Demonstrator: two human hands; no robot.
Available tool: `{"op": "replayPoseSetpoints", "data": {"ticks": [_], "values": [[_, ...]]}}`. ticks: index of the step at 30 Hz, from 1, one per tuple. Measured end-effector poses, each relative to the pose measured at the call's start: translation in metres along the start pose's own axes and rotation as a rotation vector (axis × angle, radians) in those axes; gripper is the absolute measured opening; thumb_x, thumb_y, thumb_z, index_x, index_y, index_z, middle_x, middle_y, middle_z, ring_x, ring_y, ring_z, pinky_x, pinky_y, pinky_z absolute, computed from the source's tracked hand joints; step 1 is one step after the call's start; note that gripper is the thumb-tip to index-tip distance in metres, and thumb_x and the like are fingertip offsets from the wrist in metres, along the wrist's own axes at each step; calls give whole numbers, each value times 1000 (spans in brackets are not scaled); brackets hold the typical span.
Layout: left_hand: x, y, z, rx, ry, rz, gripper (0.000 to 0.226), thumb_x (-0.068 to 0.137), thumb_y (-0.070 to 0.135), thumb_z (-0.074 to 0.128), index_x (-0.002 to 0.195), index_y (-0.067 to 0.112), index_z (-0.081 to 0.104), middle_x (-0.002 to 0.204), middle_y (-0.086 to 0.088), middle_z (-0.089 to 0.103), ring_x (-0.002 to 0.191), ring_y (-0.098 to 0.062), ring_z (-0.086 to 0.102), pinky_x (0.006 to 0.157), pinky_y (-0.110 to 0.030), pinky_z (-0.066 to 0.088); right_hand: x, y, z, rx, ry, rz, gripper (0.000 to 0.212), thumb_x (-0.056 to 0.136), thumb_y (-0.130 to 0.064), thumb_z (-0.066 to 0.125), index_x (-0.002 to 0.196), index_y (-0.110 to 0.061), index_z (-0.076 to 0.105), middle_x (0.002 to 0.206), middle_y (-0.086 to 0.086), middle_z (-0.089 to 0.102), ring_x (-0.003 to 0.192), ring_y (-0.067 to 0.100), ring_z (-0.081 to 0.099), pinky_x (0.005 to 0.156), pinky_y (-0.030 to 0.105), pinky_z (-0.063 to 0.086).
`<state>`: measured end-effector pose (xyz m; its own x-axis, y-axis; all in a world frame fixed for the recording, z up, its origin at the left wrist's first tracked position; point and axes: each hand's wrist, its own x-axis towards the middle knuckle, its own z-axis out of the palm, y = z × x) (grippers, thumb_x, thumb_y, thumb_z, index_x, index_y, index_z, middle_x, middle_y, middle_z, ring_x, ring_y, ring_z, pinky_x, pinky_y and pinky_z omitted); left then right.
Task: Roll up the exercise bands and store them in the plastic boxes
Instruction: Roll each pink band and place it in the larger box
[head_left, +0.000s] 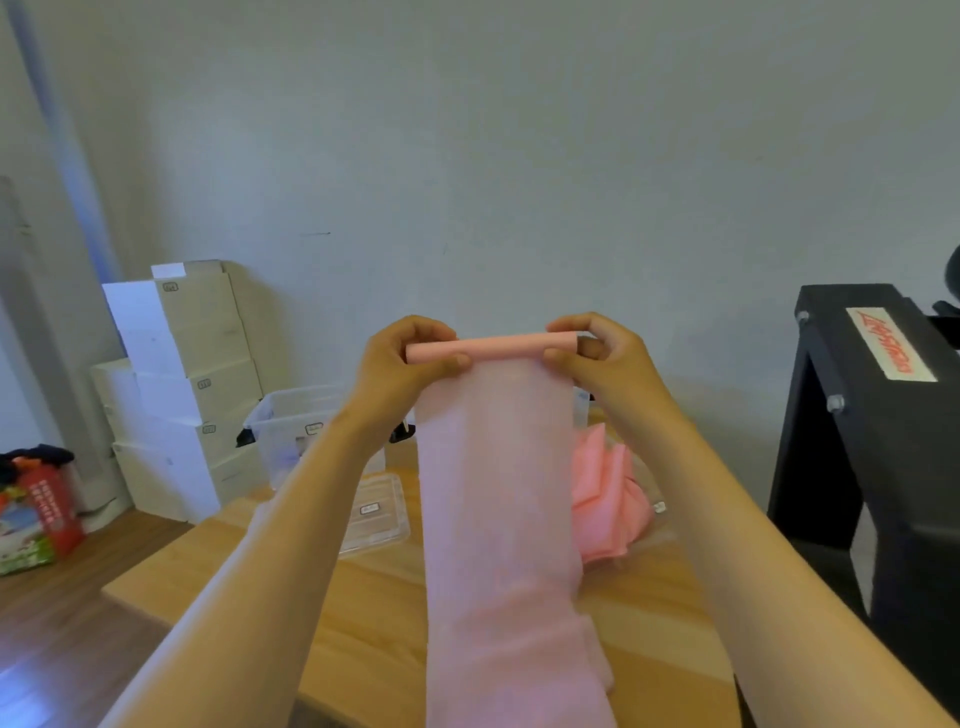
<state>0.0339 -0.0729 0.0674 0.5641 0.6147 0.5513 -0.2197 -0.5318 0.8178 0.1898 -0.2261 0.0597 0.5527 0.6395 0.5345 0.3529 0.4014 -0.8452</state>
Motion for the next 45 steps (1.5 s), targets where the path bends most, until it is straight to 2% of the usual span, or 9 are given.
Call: {"op": "replayPoseSetpoints", "data": {"ticks": [7,12,14,18,23,28,33,38,45], "values": [[-66,-95,23,-101,26,-264,21,81,-4,70,86,15,63,90,-1,62,72,-11,59,58,-14,47,-48,98,7,64,-47,271,20,84,2,65,92,-16,63,79,-1,69,71,6,63,68,20,51],[-94,-127,29,-139,-26,-363,13,77,23,79,81,29,68,97,17,68,86,-6,59,67,-22,42,-69,135,5,39,-42,355,21,82,5,66,90,-13,65,81,5,68,72,9,60,63,14,47],[-105,-137,29,-188,-7,-384,23,64,35,80,82,27,69,95,11,68,84,-8,59,68,-25,41,-77,142,2,39,-81,365,21,80,6,67,92,-12,66,81,4,68,70,7,60,60,12,45],[-120,-151,40,-349,40,-429,22,60,26,81,77,26,68,87,3,67,82,-14,57,69,-28,42,-78,145,-3,63,-139,377,25,76,7,69,93,-11,67,79,1,69,72,6,63,64,11,47],[-102,-143,48,-311,0,-360,19,66,18,77,74,32,68,94,9,69,87,-9,62,68,-27,48,-80,141,-4,134,-120,488,30,66,-20,83,93,-16,71,85,0,68,81,10,63,69,21,48],[-111,-146,43,-209,-39,-298,16,67,19,75,78,28,69,92,6,69,88,-11,61,75,-27,48,-84,145,-1,83,-89,544,28,65,-28,74,89,-15,72,80,-2,69,79,11,63,66,24,47],[-122,-148,36,-177,-17,-316,18,67,20,78,80,28,69,102,-9,69,104,-28,64,90,-46,50,-85,142,4,99,-105,567,28,57,-31,76,83,-20,76,81,-1,71,81,14,65,76,34,45],[-120,-151,36,-268,-26,-412,20,69,24,77,87,21,69,97,-5,68,89,-15,61,77,-30,48,-86,139,2,106,-98,532,24,55,-25,76,79,-23,75,78,-6,69,75,8,63,68,22,47],[-121,-156,42,-320,-62,-545,21,74,35,69,91,22,72,95,-2,66,88,-18,59,81,-35,45,-85,135,-4,119,-125,470,25,60,-4,73,82,-15,69,74,-5,69,71,5,64,62,13,50]]}}
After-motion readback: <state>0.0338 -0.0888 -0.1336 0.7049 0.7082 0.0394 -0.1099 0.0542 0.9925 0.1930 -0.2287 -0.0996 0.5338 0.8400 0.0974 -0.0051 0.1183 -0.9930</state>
